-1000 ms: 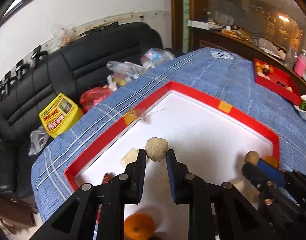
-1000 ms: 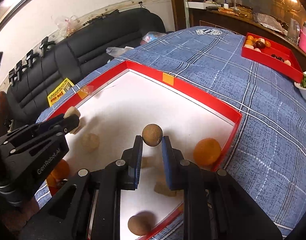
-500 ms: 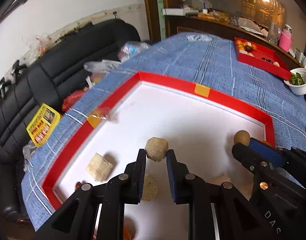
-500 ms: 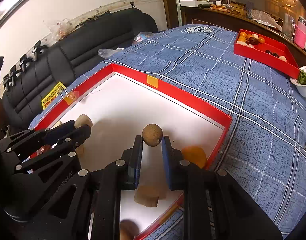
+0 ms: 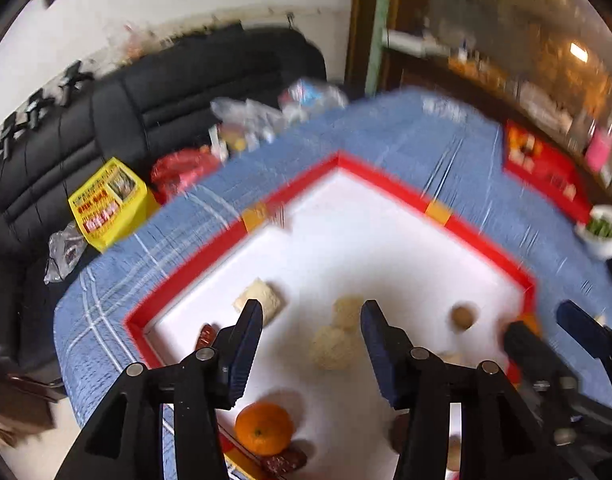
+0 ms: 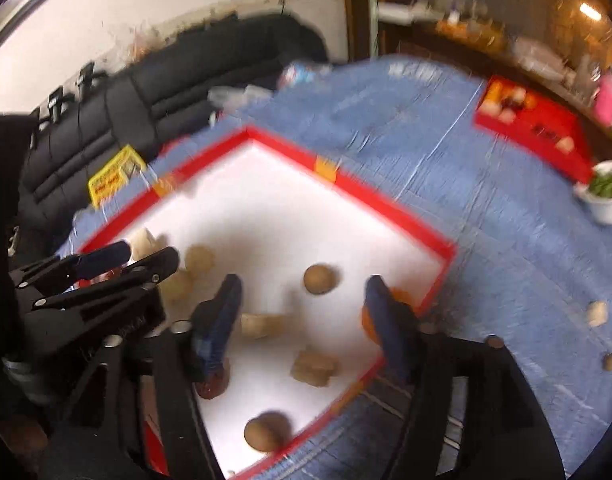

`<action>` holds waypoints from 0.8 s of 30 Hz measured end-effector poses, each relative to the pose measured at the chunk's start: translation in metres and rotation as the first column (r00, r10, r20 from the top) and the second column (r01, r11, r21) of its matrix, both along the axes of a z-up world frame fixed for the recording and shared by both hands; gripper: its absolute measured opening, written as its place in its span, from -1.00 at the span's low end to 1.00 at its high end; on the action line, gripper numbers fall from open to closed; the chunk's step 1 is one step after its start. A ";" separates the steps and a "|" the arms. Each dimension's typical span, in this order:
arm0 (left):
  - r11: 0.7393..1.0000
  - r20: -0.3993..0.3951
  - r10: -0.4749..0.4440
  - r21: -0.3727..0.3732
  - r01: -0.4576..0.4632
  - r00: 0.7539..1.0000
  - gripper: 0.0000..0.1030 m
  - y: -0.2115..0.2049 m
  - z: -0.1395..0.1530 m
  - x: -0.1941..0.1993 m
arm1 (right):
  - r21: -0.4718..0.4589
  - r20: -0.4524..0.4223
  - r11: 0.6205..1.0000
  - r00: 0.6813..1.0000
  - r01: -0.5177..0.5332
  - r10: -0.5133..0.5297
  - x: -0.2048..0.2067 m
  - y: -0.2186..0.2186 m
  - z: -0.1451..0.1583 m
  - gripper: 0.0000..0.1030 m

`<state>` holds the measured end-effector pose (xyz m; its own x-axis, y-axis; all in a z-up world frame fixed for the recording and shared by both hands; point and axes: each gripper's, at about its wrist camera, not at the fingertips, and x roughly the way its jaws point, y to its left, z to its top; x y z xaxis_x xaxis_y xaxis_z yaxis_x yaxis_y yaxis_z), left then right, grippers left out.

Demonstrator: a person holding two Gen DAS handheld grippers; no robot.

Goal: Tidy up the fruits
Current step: 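Open both tools to release the kiwi and ball in the box, then move both open tools back over the loose items on the cloth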

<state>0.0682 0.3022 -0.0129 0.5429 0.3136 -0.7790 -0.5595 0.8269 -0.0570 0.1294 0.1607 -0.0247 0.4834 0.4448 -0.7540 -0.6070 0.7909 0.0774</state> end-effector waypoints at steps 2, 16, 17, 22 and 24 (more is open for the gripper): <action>1.000 0.081 -0.004 0.024 0.002 0.997 0.08 -0.011 0.017 -0.011 | 0.077 0.047 0.997 0.999 0.019 -0.023 -0.010 -0.022 0.022 0.40; 0.917 0.185 -0.392 0.154 0.368 0.901 0.32 -0.178 0.021 -0.001 | 0.104 0.104 0.845 0.839 0.525 -0.534 0.012 -0.275 0.003 0.42; 0.905 0.168 -0.419 0.161 0.394 0.892 0.32 -0.191 0.016 0.005 | 0.079 0.077 0.822 0.819 0.563 -0.569 0.019 -0.296 -0.008 0.42; 0.872 0.119 -0.485 0.147 0.468 0.866 0.33 -0.232 0.000 0.029 | 0.030 0.017 0.794 0.794 0.607 -0.608 0.039 -0.341 -0.033 0.26; 0.865 0.104 -0.498 0.136 0.483 0.861 0.33 -0.243 -0.006 0.042 | 0.014 0.013 0.817 0.817 0.577 -0.577 0.047 -0.338 -0.038 0.22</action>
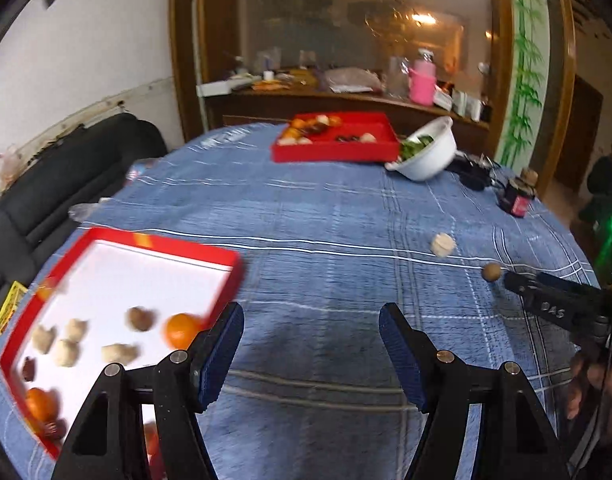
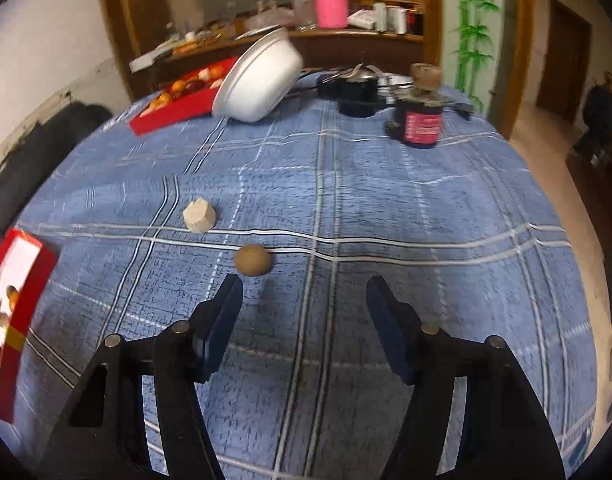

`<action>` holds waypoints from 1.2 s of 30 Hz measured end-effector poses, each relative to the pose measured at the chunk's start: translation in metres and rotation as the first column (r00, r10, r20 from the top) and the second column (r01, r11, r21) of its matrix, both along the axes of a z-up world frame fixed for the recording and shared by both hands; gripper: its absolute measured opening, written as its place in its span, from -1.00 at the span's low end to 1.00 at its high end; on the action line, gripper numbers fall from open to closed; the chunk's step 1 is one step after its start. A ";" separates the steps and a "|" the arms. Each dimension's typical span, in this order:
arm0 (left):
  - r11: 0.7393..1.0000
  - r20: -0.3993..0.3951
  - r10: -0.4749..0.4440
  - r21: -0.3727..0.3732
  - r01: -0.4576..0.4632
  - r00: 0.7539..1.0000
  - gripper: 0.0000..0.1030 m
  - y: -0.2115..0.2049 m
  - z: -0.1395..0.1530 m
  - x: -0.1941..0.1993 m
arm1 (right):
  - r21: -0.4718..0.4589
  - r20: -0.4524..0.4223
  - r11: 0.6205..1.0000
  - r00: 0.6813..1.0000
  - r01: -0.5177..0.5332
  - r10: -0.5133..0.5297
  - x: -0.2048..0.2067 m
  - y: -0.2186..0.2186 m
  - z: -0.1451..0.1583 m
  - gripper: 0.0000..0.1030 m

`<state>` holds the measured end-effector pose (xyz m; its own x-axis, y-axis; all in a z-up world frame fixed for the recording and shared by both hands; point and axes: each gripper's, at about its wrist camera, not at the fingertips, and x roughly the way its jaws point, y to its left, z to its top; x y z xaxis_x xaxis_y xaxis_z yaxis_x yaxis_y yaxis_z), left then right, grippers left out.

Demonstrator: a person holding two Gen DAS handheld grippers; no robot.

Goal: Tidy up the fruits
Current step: 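Move both open tools back over the loose items on the cloth, then grasp another brown kiwi with the right tool while the left tool grasps a tan ball, then carry the kiwi and tan ball over to the red box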

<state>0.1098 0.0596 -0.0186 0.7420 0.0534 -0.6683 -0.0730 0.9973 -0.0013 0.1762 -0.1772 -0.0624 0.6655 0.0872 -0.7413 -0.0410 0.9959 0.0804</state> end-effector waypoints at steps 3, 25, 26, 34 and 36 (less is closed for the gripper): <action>0.999 -0.026 -0.029 -0.018 0.029 0.999 0.33 -0.017 -0.007 0.027 | -0.020 -0.018 0.998 0.998 -0.059 0.059 0.012 0.014 -0.005 0.20; 0.985 -0.169 -0.170 0.006 0.173 0.971 -0.49 -0.123 -0.055 0.135 | 0.025 -0.048 0.998 0.997 -0.052 0.053 0.021 -0.026 -0.015 -0.59; 0.986 -0.172 -0.163 0.007 0.167 0.971 -0.49 -0.120 -0.054 0.128 | 0.020 -0.050 0.998 0.997 -0.052 0.053 0.021 -0.024 -0.015 -0.59; 0.990 -0.146 -0.133 0.026 0.138 0.980 -0.49 -0.100 -0.046 0.063 | -0.005 -0.024 0.997 0.997 -0.077 0.076 -0.010 -0.001 -0.002 -0.58; 0.989 -0.143 -0.141 0.017 0.144 0.980 -0.49 -0.098 -0.045 0.048 | 0.002 -0.015 0.997 0.997 -0.079 0.079 -0.025 0.005 0.001 -0.58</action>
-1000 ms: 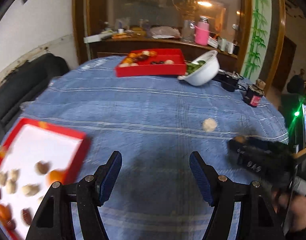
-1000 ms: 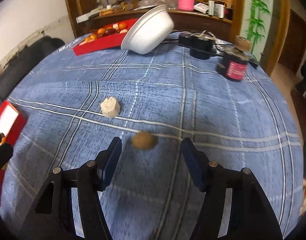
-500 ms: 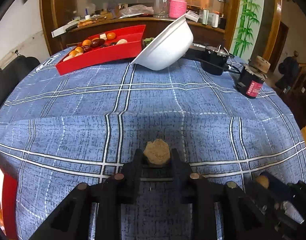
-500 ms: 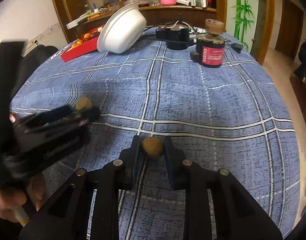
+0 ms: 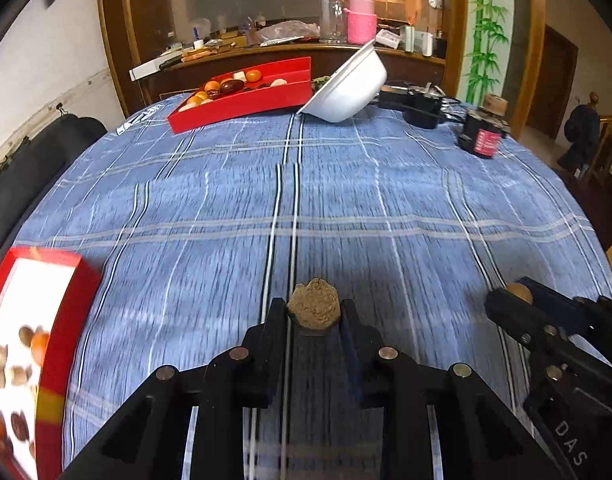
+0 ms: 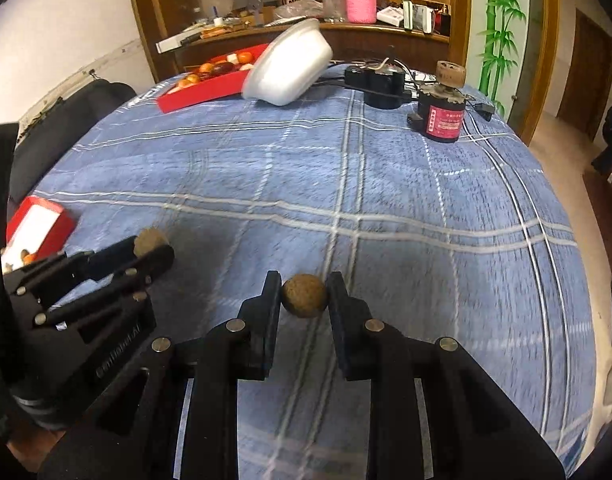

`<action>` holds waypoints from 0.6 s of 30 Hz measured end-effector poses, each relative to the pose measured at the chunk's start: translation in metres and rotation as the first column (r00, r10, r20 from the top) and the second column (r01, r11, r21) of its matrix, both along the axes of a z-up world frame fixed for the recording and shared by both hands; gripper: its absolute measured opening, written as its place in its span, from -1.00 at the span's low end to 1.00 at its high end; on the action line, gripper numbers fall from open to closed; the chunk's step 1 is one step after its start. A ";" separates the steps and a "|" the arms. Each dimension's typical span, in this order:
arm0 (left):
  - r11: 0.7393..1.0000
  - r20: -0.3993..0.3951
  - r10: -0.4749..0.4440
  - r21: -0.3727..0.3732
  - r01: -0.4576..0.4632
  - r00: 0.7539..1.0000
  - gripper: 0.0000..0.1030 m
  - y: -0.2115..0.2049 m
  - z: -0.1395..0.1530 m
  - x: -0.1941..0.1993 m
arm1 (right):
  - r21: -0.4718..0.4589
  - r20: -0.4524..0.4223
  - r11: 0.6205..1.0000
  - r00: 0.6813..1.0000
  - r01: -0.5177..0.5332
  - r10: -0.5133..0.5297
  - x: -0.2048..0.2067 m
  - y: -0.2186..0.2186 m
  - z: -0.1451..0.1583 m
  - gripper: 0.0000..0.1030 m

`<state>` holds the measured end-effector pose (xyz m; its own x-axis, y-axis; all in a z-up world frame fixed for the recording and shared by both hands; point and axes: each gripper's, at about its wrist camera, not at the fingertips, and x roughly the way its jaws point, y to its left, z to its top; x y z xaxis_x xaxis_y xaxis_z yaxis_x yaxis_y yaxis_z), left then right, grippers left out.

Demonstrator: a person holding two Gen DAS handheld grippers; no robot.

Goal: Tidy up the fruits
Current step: 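Carry the kiwi and tan ball over to the red box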

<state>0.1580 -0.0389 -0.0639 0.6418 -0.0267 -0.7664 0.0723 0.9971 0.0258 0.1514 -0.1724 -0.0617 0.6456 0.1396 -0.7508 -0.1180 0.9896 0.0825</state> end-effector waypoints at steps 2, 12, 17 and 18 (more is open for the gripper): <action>1.000 0.006 -0.005 -0.008 0.005 1.000 -0.49 0.001 0.001 -0.016 | 0.000 0.010 1.000 1.000 0.001 -0.001 -0.013 0.006 0.002 -0.58; 1.000 0.036 -0.006 -0.028 0.007 0.999 -0.49 0.005 0.007 -0.059 | 0.044 0.041 0.998 0.998 0.037 -0.039 -0.062 0.016 0.006 -0.58; 0.999 0.050 0.007 -0.036 -0.006 0.999 -0.49 0.009 0.009 -0.073 | 0.043 0.054 0.998 0.998 0.040 -0.042 -0.070 0.019 0.007 -0.58; 0.999 0.054 0.011 -0.036 -0.009 0.998 -0.49 0.010 0.009 -0.075 | 0.047 0.056 0.998 0.998 0.039 -0.042 -0.071 0.019 0.006 -0.58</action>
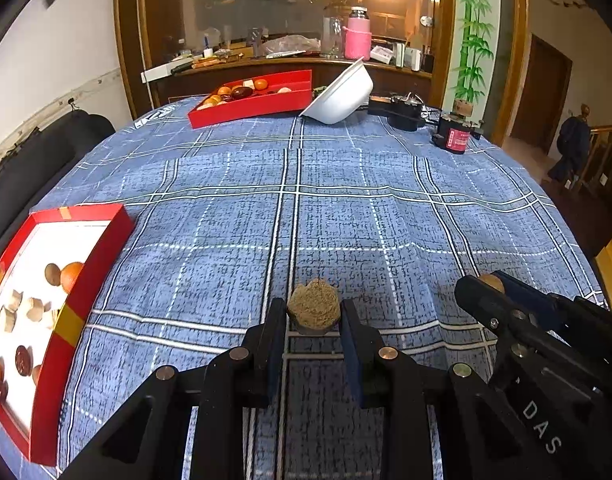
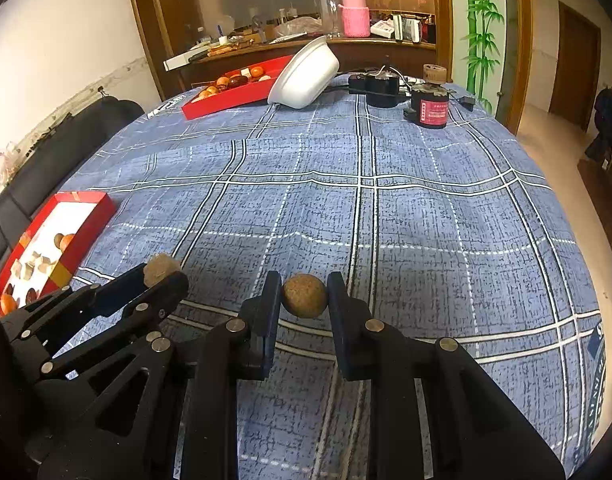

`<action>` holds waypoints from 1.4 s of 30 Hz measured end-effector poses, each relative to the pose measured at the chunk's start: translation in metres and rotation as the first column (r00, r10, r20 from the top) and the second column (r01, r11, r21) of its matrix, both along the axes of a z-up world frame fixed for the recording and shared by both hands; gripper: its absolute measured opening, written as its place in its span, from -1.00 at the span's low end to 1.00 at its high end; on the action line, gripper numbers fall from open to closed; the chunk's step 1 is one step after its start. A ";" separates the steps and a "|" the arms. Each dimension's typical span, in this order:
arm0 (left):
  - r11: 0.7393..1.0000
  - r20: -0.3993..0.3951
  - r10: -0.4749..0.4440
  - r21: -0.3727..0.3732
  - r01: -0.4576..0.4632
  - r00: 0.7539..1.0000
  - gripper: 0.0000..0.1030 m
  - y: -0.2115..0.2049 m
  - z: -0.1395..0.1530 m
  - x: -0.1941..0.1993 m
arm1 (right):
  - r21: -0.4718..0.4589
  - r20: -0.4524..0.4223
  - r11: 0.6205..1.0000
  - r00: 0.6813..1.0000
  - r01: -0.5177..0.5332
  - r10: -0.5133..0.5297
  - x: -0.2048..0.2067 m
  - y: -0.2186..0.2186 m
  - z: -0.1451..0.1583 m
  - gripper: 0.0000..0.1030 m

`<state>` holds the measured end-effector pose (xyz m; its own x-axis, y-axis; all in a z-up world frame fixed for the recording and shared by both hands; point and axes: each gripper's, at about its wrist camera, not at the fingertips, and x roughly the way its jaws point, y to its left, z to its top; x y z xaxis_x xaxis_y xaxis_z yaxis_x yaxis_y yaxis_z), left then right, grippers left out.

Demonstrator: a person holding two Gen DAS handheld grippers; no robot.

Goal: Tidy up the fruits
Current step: 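Carry the kiwi and tan ball over to the red box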

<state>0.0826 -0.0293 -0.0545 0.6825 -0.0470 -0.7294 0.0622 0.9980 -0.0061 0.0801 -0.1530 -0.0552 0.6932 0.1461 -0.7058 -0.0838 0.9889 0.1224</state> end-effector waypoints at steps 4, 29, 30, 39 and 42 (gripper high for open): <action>1.000 0.014 0.006 -0.004 -0.006 1.000 -0.49 0.004 -0.001 -0.006 | 0.002 0.012 1.000 1.000 -0.001 0.001 -0.005 0.002 0.000 -0.58; 0.998 0.142 0.052 -0.052 -0.045 0.988 -0.49 0.016 0.010 -0.025 | 0.004 0.096 0.999 0.994 -0.045 0.045 -0.020 0.012 0.010 -0.58; 0.998 0.141 0.052 -0.051 -0.045 0.989 -0.49 0.016 0.010 -0.026 | 0.008 0.102 0.999 0.994 -0.047 0.046 -0.021 0.012 0.011 -0.58; 0.995 0.112 0.096 -0.048 -0.091 0.989 -0.49 0.020 0.006 -0.021 | 0.088 0.086 0.995 0.995 -0.049 0.041 -0.018 0.005 0.010 -0.58; 0.995 0.124 0.094 -0.031 -0.091 0.988 -0.49 0.017 0.007 -0.023 | 0.127 0.091 0.991 0.996 -0.033 0.021 -0.019 -0.003 0.010 -0.58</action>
